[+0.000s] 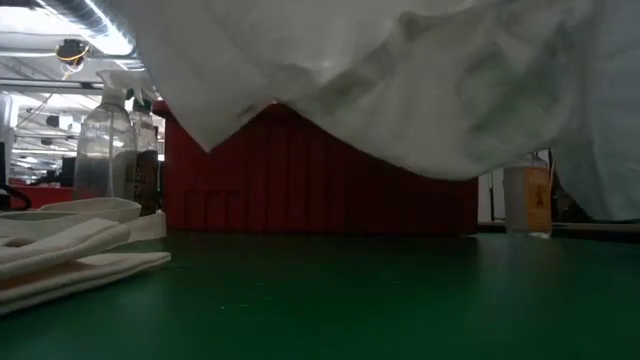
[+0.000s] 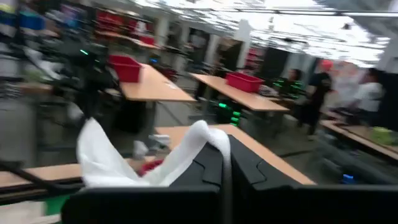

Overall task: Fold Laundry from Bin
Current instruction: Fold the white polo shirt

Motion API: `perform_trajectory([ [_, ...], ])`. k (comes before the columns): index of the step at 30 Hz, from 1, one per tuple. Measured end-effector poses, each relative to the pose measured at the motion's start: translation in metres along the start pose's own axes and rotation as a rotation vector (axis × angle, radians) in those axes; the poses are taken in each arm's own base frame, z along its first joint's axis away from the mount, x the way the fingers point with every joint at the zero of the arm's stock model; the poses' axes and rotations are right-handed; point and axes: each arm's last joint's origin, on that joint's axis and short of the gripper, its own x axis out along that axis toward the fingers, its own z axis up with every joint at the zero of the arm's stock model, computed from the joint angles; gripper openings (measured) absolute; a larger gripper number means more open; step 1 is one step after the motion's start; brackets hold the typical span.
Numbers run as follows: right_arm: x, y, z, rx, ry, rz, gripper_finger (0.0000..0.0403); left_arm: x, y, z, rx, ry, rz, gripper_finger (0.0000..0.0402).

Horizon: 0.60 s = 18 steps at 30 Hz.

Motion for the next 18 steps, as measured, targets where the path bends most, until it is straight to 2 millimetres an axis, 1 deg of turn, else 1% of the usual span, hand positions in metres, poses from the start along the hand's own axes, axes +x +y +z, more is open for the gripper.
perform_trajectory([
  [3, 0.000, 0.004, 0.001, 0.017, -0.039, 0.116, 0.0003, 0.007, -0.005, -0.009, -0.147, 0.213, -0.018, 0.0000],
  [5, 0.000, 0.006, 0.002, 0.016, -0.060, 0.181, 0.0003, 0.013, -0.009, -0.014, -0.249, 0.325, 0.009, 0.0000],
  [7, 0.000, 0.010, 0.002, 0.010, -0.069, 0.213, 0.0003, 0.019, -0.015, -0.017, -0.337, 0.408, 0.018, 0.0000],
  [9, -0.001, 0.010, 0.002, 0.009, -0.071, 0.221, 0.0003, 0.023, -0.019, -0.020, -0.382, 0.483, 0.025, 0.0000],
  [13, -0.001, 0.007, 0.003, 0.032, -0.075, 0.218, 0.0003, 0.033, -0.027, -0.028, -0.404, 0.574, 0.050, 0.0000],
  [18, -0.001, 0.001, 0.004, 0.050, -0.080, 0.215, 0.0003, 0.044, -0.026, -0.043, -0.436, 0.617, 0.132, 0.0000],
])
